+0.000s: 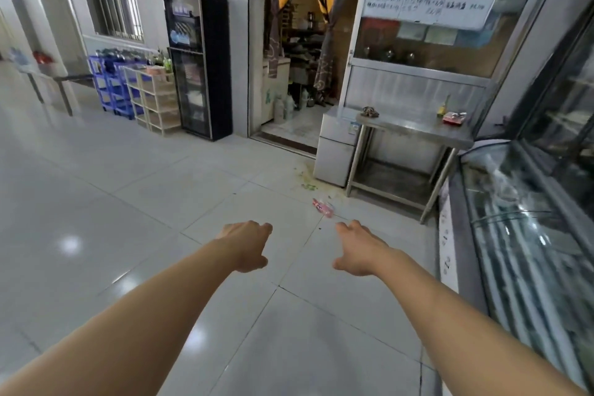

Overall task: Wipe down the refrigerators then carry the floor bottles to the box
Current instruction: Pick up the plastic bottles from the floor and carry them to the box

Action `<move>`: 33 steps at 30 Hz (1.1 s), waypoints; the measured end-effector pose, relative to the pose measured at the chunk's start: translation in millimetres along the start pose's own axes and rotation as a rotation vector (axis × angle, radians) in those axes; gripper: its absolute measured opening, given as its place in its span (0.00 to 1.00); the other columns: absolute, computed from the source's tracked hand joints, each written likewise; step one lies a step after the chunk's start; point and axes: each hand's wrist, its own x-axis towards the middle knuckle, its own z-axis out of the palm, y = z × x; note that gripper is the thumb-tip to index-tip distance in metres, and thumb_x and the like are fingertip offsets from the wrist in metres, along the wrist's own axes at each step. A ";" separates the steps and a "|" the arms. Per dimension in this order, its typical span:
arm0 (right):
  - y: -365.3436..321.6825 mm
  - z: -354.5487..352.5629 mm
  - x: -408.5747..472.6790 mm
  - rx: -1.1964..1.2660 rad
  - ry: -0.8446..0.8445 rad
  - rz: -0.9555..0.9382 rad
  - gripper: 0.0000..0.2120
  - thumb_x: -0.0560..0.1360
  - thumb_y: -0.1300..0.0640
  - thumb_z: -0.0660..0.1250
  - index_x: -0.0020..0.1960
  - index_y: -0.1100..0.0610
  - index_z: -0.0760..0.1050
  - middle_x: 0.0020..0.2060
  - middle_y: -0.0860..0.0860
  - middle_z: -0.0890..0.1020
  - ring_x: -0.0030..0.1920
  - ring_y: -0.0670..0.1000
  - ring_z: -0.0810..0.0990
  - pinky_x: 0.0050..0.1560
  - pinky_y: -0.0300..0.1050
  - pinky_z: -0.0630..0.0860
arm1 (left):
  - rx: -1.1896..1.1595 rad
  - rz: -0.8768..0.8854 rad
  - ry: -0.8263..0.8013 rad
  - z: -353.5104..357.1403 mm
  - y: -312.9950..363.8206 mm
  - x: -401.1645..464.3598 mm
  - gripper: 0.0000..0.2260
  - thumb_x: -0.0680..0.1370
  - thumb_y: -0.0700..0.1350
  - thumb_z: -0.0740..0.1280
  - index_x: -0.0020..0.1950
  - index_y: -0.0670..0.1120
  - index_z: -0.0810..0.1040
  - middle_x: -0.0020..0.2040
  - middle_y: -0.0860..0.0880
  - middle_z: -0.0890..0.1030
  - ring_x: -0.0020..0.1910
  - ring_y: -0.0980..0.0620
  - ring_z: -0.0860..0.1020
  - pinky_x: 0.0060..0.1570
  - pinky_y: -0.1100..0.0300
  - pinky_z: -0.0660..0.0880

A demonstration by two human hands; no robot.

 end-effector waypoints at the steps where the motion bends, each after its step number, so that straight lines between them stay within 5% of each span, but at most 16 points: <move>1: -1.9 -5.3 20.0 0.007 -0.001 0.023 0.33 0.74 0.49 0.67 0.73 0.57 0.56 0.68 0.58 0.63 0.66 0.59 0.66 0.62 0.54 0.71 | 0.004 0.018 -0.008 -4.7 -11.7 22.3 0.27 0.76 0.54 0.65 0.71 0.47 0.61 0.59 0.47 0.74 0.57 0.46 0.75 0.49 0.56 0.68; 14: 26.9 -54.5 240.4 0.082 -0.022 0.173 0.33 0.75 0.49 0.66 0.74 0.57 0.55 0.67 0.57 0.64 0.67 0.58 0.65 0.62 0.53 0.71 | 0.037 0.172 -0.056 -31.0 -76.3 285.1 0.26 0.76 0.53 0.64 0.71 0.48 0.62 0.60 0.47 0.74 0.58 0.45 0.75 0.47 0.57 0.67; 33: 123.2 -141.4 631.6 0.074 0.025 0.135 0.28 0.75 0.49 0.65 0.72 0.56 0.60 0.67 0.56 0.66 0.66 0.59 0.68 0.60 0.53 0.71 | 0.041 0.116 -0.110 -62.2 -147.1 668.6 0.24 0.77 0.52 0.64 0.70 0.48 0.63 0.59 0.48 0.75 0.58 0.46 0.75 0.49 0.56 0.69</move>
